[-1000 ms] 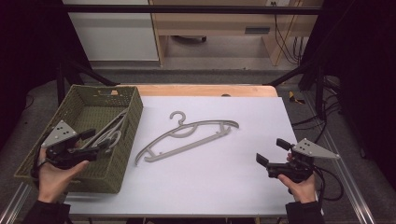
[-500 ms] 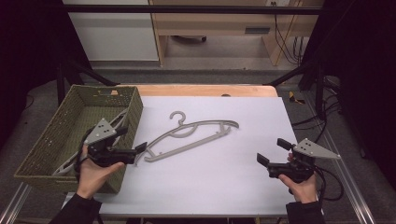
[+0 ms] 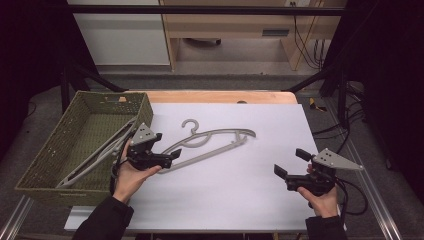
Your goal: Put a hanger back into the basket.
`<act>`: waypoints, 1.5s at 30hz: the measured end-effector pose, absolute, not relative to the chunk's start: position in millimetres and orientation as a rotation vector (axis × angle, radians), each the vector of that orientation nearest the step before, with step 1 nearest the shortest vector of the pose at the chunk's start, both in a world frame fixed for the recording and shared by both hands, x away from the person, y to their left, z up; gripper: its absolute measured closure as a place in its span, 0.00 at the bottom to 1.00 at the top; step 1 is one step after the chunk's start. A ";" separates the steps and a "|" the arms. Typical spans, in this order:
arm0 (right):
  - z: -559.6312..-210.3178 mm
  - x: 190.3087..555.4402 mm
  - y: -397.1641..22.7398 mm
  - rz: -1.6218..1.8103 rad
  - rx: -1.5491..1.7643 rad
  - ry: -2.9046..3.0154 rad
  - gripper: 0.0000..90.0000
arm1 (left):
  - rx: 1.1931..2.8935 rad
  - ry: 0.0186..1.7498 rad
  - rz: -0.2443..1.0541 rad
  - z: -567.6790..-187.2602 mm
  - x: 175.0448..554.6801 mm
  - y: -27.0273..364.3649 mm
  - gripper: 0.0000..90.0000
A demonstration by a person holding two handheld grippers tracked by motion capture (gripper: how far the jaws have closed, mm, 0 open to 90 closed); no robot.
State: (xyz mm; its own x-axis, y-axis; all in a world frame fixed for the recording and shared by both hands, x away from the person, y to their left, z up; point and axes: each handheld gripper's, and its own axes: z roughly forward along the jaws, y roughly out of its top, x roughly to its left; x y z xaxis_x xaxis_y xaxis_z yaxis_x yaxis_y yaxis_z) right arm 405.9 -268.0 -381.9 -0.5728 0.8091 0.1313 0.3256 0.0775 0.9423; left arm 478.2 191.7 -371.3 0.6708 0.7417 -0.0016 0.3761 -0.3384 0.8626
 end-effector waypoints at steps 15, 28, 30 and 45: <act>-382.7 406.2 -265.7 1.508 1.117 1.944 0.03 | 2.173 1.022 0.498 -424.7 522.5 177.7 0.25; -382.3 405.9 -265.7 1.514 1.107 1.945 0.03 | 2.280 1.156 0.532 -456.4 546.4 174.3 0.50; -382.4 406.0 -265.7 1.513 1.108 1.945 0.03 | 2.290 1.156 0.552 -457.2 546.4 173.8 0.53; -381.3 404.9 -266.2 1.515 1.103 1.952 0.03 | 2.335 1.258 0.560 -456.8 545.0 178.2 0.84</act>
State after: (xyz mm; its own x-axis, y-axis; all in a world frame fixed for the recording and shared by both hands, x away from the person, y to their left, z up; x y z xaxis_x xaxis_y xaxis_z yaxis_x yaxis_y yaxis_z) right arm 404.9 -266.2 -381.3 -0.5899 0.7968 0.1309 0.3244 0.0854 0.9420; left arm 545.0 178.2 -456.8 0.5075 0.8493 0.1455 0.6767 -0.4974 0.5428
